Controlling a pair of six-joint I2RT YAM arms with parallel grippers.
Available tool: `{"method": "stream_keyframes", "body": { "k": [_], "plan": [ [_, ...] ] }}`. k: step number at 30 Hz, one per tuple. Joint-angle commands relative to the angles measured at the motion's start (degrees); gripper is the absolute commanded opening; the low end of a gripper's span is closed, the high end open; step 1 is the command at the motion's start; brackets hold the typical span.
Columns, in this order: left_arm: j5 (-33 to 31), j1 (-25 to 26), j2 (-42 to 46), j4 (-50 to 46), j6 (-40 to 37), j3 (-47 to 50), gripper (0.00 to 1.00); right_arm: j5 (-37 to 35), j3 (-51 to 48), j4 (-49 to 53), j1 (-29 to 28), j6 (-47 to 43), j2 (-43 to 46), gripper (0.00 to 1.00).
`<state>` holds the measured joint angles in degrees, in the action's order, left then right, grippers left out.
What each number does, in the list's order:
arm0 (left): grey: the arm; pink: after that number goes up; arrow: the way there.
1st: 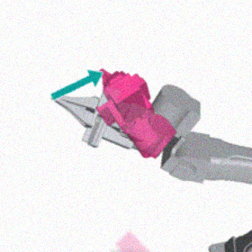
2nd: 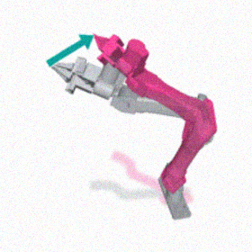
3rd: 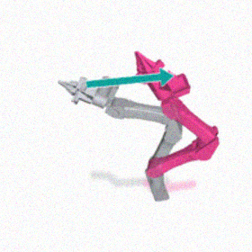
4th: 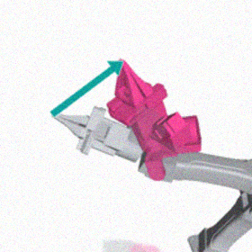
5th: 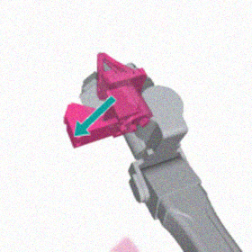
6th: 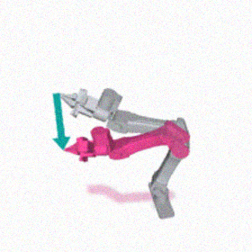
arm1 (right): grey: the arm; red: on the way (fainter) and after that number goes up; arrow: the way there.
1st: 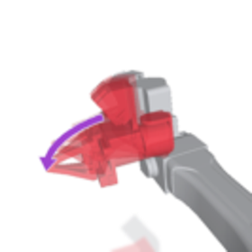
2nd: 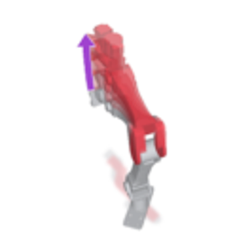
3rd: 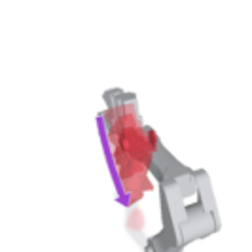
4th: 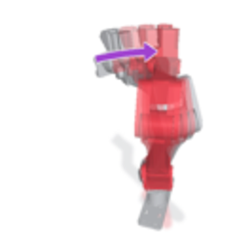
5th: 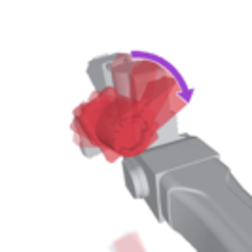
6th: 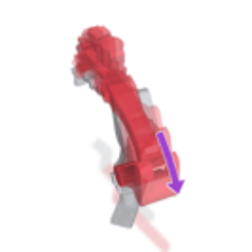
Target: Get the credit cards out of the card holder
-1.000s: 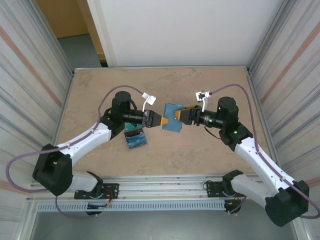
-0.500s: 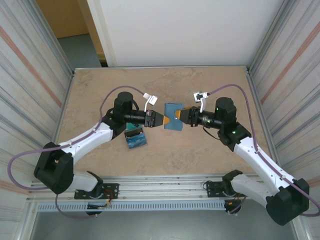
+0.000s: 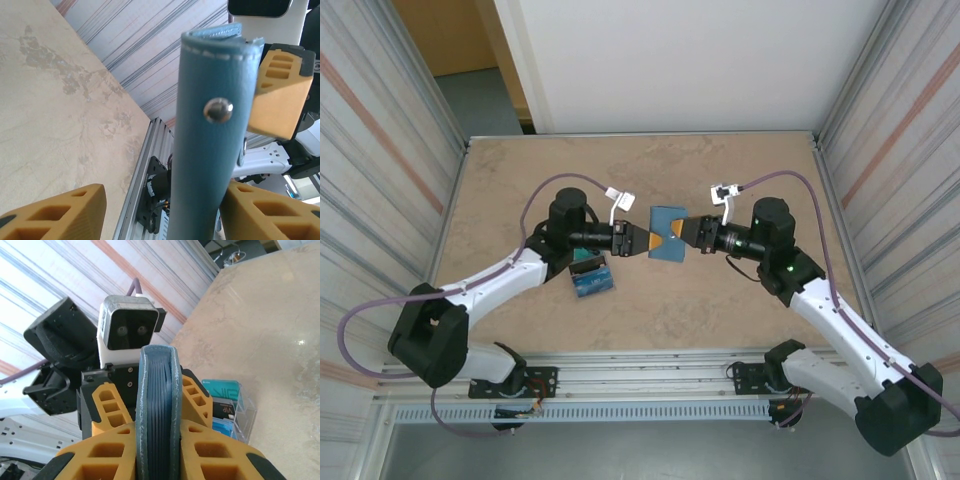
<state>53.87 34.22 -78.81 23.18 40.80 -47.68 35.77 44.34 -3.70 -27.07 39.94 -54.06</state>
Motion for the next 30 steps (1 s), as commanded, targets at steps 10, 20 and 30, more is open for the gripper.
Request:
{"method": "stream_keyframes", "body": {
  "k": [10, 20, 30],
  "plan": [
    [3.5, -0.9, -0.1, 10.1, 5.2, 3.3, 0.54, 6.0, -0.9, -7.9, 2.8, 7.6, -2.2, 0.12],
    [3.7, -0.7, -1.9, 15.7, 8.9, 4.0, 0.31, 7.3, -2.0, -11.6, 2.8, 10.9, -5.0, 0.12],
    [0.0, -0.4, -1.4, 9.8, 6.4, 3.8, 0.00, 0.2, 0.4, 0.4, 2.8, 6.6, -6.0, 0.27]
  ]
}}
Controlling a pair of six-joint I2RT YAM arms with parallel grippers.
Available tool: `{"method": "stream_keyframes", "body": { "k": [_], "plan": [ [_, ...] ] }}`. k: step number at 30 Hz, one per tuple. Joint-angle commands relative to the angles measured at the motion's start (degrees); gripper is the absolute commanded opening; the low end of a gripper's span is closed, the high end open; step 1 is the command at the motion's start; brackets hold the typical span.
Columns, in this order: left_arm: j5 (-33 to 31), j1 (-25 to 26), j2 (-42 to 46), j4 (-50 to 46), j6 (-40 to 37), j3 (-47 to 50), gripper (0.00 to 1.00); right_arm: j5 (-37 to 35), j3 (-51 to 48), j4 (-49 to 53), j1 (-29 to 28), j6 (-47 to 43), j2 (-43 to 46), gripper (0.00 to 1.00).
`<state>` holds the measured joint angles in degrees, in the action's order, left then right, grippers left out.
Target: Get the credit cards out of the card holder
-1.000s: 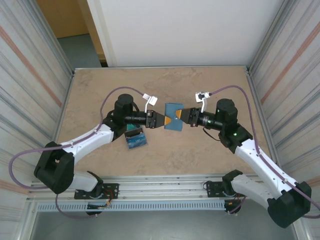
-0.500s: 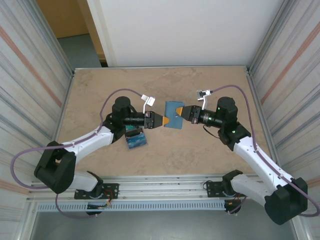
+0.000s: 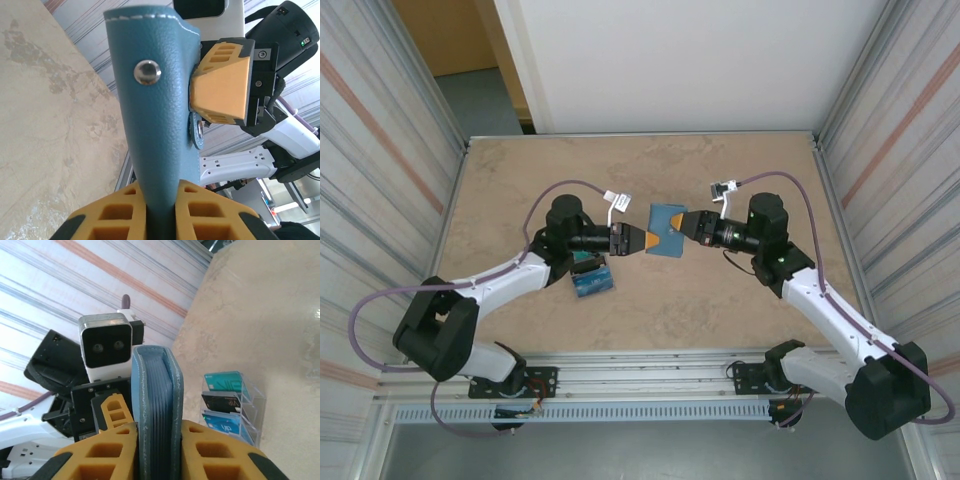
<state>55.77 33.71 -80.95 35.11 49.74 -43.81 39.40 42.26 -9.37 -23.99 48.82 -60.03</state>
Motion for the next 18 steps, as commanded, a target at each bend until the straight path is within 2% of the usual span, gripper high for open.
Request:
{"method": "stream_keyframes", "body": {
  "k": [1, 5, 6, 9, 11, 15, 18],
  "plan": [
    [-2.9, 0.0, 1.3, -4.3, -3.6, -0.2, 0.00, -5.3, 3.3, 9.1, -0.3, -3.4, 0.2, 0.34],
    [-9.2, 0.1, 4.0, -14.0, -8.6, -0.9, 0.00, -14.9, 6.4, 19.5, -0.5, -6.5, 1.1, 0.62],
    [-10.9, 0.2, 4.7, -16.3, -9.7, -1.0, 0.00, -17.7, 7.0, 21.7, -0.8, -6.8, 1.5, 0.64],
    [-16.1, 0.3, 6.0, -23.8, -12.9, -2.0, 0.00, -24.0, 7.9, 25.7, -2.1, -7.6, 2.8, 0.65],
    [-18.6, 0.5, 6.4, -26.9, -14.4, -2.7, 0.00, -28.6, 9.2, 28.7, -4.3, -8.7, 2.9, 0.61],
    [-20.5, 0.9, 6.2, -27.8, -14.6, -3.0, 0.00, -36.9, 13.6, 35.5, -10.3, -10.1, 1.0, 0.52],
    [-21.3, 1.1, 5.5, -28.1, -14.7, -3.5, 0.00, -38.2, 16.1, 37.7, -13.6, -10.0, -1.6, 0.44]
  ]
}}
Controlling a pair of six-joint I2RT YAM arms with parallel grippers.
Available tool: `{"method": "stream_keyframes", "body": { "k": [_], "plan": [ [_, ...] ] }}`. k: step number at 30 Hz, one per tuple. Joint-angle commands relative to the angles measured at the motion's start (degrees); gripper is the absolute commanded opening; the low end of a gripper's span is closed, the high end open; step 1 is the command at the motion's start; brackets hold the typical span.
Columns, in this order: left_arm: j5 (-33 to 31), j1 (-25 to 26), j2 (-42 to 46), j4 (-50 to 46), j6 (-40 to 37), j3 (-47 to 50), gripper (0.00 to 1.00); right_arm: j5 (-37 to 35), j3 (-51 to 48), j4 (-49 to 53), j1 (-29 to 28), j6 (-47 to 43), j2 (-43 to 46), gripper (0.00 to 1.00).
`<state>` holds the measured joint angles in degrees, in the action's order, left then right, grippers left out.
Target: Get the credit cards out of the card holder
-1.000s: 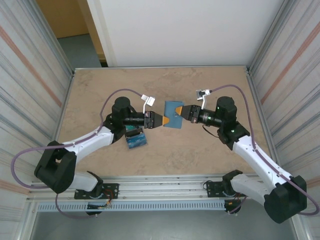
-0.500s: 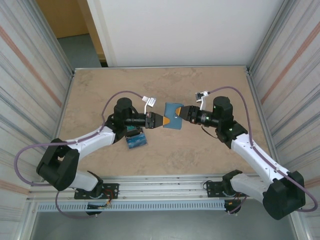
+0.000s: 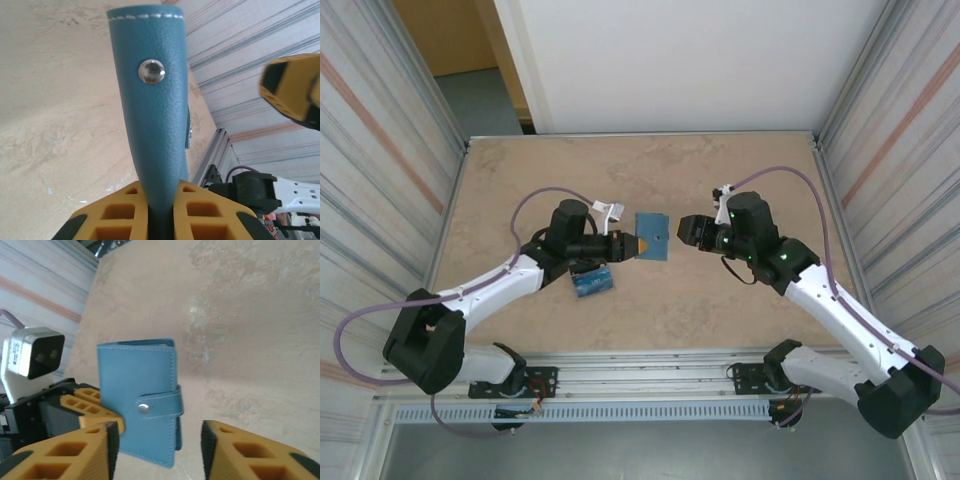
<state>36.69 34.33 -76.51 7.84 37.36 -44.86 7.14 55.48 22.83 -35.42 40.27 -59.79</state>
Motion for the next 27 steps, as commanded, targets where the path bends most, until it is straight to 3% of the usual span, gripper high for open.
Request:
{"method": "stream_keyframes", "body": {
  "k": [1, 12, 27],
  "plan": [
    [-2.2, 0.6, 0.8, -0.9, -2.3, -2.7, 0.00, -6.4, 3.7, 6.1, -3.4, -1.6, -2.9, 0.43],
    [-1.4, 0.9, -1.1, -0.3, -2.2, -4.2, 0.00, -9.4, 12.2, 11.3, -10.0, -3.7, -13.7, 0.33],
    [0.1, 0.8, -2.5, 0.6, -2.2, -5.0, 0.00, -11.0, 15.5, 11.7, -10.5, -4.9, -19.8, 0.31]
  ]
}}
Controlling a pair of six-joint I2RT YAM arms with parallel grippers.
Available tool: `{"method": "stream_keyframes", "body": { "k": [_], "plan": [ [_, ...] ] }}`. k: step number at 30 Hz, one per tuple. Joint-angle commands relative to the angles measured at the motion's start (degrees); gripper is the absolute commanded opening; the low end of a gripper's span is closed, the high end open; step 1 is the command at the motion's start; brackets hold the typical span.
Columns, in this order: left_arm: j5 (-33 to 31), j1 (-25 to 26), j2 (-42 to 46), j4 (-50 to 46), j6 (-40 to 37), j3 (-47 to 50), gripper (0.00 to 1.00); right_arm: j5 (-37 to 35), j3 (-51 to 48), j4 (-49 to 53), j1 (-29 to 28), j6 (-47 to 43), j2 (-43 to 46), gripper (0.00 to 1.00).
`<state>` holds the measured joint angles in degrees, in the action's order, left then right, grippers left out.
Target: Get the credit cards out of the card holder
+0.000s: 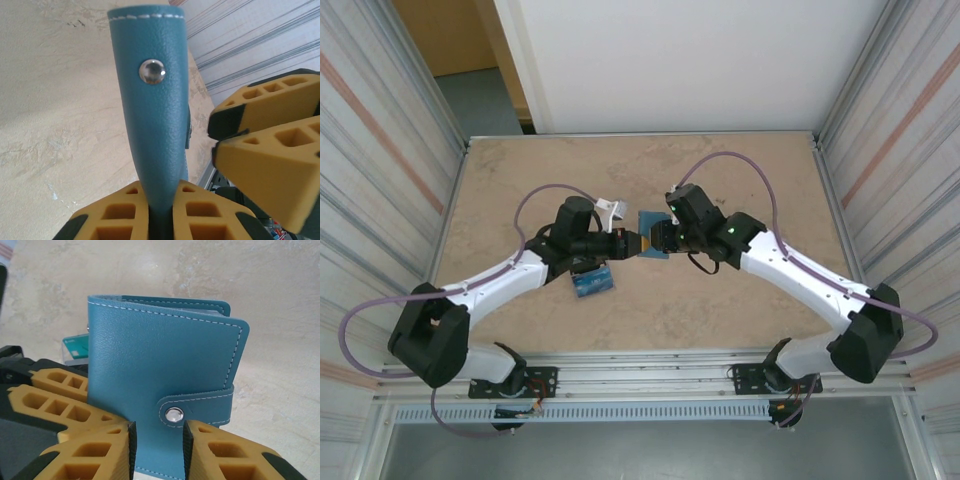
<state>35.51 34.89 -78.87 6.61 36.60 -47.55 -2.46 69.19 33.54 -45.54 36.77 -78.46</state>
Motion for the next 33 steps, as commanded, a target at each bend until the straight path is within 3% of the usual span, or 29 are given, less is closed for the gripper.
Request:
{"method": "stream_keyframes", "body": {
  "k": [1, 11, 17, 33],
  "plan": [
    [1.4, 0.3, -0.2, 1.9, -1.4, -2.4, 0.00, -1.4, 1.9, 0.8, -0.4, -1.4, -1.5, 0.31],
    [2.7, 0.4, -0.7, 3.2, -0.8, -2.4, 0.00, -4.4, 2.7, 1.3, -0.8, -1.6, -4.3, 0.34],
    [3.0, 0.5, -0.8, 3.5, -0.8, -2.4, 0.00, -9.6, 4.5, 3.5, -2.1, -2.1, -6.9, 0.35],
    [2.2, 0.5, 0.2, 2.9, -0.9, -1.7, 0.00, -13.4, 4.4, 4.8, -2.1, -1.2, -7.1, 0.14]
  ]
}}
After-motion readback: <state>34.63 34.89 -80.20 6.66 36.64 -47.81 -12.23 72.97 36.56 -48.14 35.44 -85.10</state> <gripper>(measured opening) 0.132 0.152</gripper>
